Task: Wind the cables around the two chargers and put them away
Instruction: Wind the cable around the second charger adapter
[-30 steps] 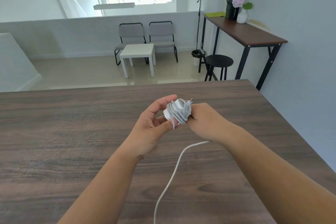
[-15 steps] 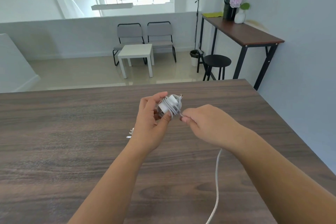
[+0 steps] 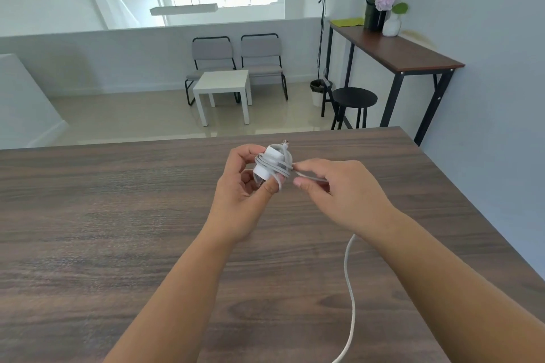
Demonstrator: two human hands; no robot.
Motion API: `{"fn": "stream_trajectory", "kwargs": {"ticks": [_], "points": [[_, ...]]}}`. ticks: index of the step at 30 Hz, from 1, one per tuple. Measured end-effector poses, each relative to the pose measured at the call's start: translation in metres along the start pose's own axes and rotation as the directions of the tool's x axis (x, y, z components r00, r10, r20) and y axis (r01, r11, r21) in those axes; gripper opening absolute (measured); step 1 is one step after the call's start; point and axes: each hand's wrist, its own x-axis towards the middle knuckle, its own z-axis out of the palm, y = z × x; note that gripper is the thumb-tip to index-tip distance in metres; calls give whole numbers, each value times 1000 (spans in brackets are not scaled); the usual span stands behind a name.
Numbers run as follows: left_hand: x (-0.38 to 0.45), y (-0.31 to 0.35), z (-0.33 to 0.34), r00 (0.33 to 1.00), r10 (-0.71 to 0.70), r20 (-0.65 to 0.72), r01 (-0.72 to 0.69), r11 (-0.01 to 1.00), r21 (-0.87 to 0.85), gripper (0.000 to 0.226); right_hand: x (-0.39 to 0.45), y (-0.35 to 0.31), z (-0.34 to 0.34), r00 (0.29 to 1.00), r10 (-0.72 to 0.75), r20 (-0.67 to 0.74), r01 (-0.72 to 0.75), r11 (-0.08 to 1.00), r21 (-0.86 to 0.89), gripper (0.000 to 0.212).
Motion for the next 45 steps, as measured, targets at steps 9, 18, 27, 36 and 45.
{"fn": "stream_trajectory", "kwargs": {"ticks": [9, 18, 27, 36, 45], "points": [[-3, 2, 6, 999, -31, -44, 30, 999, -14, 42, -1, 8, 5, 997, -61, -37, 62, 998, 14, 21], [-5, -1, 14, 993, -71, -96, 71, 997, -5, 43, -2, 9, 12, 976, -209, -63, 195, 963, -185, 22], [-5, -5, 8, 992, 0, -128, 38, 955, 296, 41, -9, 3, -16, 986, 54, 159, -19, 977, -214, 16], [-6, -4, 8, 957, 120, 264, -255, 781, 570, 46, 15, -11, -47, 922, -66, 382, 206, 918, -339, 13], [-10, 9, 11, 940, -59, 336, -52, 948, 313, 62, 31, 12, -37, 902, -90, 423, -14, 972, 236, 16]]}}
